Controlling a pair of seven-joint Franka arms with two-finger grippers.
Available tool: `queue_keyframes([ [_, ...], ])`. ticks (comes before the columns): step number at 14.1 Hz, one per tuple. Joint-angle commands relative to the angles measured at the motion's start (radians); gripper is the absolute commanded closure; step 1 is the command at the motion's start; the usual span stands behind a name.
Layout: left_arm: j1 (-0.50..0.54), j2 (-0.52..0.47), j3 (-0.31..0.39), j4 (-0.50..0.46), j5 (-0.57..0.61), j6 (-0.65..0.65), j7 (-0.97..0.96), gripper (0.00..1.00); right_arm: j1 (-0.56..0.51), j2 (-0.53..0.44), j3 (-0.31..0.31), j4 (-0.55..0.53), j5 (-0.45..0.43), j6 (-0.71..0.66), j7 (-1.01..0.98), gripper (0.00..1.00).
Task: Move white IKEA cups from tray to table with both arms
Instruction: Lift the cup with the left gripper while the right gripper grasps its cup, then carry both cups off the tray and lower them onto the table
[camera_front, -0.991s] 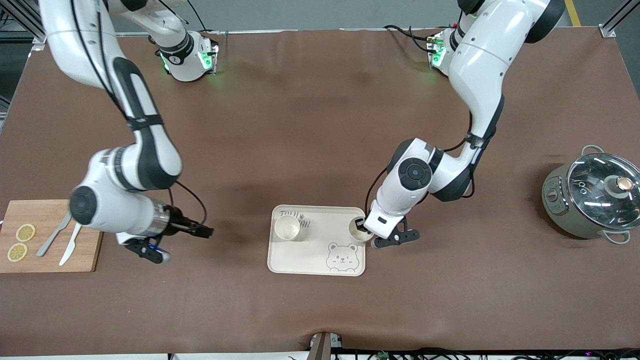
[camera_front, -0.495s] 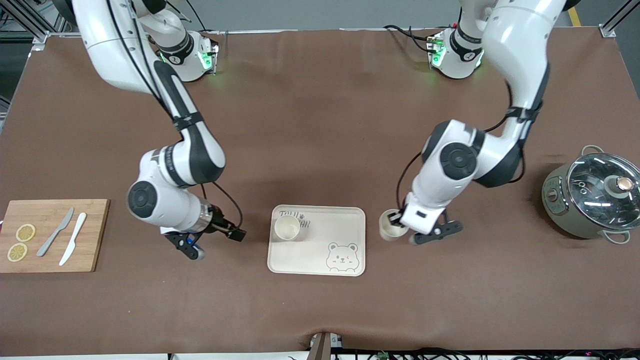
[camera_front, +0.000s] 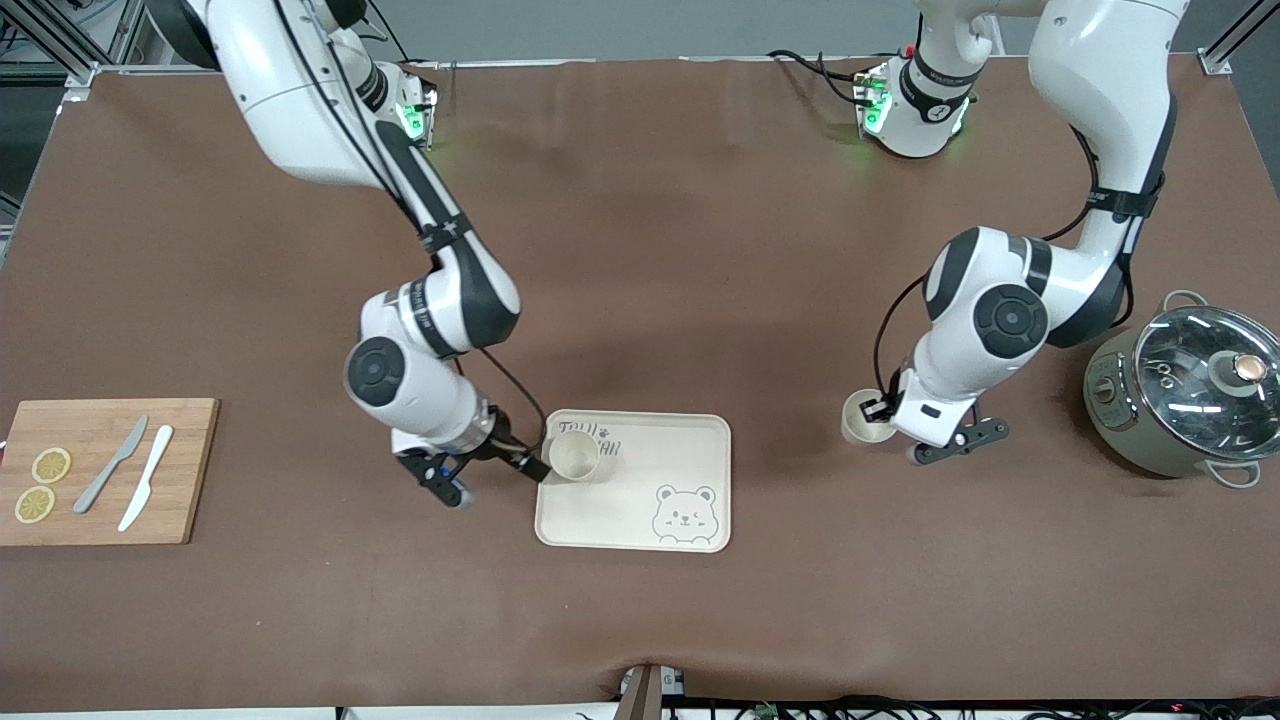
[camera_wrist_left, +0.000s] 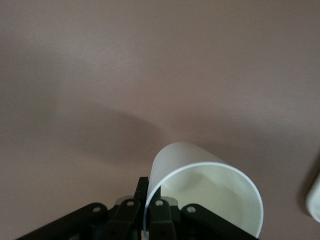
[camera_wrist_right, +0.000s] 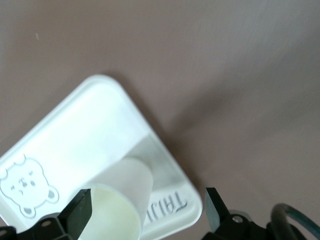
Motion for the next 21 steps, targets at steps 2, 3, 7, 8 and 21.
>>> queue_keyframes([
  [2,0.051,-0.072,-0.010,-0.109,0.015,0.016,0.007,1.00,0.044,0.047,-0.011,0.024,0.013,0.021,0.044,0.17],
  [3,0.059,-0.082,-0.010,-0.129,0.015,0.016,0.009,1.00,0.046,0.047,-0.011,0.024,0.016,0.019,0.044,0.46],
  [7,0.097,-0.128,-0.012,-0.192,0.016,0.031,0.075,1.00,0.045,0.046,-0.010,0.024,0.017,0.018,0.043,1.00],
  [8,0.112,-0.132,-0.012,-0.203,0.016,0.034,0.093,1.00,0.043,0.041,-0.011,0.025,0.017,0.015,0.040,1.00],
  [21,0.203,0.009,-0.027,-0.179,-0.002,0.244,0.283,1.00,-0.181,-0.113,-0.019,0.142,-0.042,-0.507,-0.325,1.00],
])
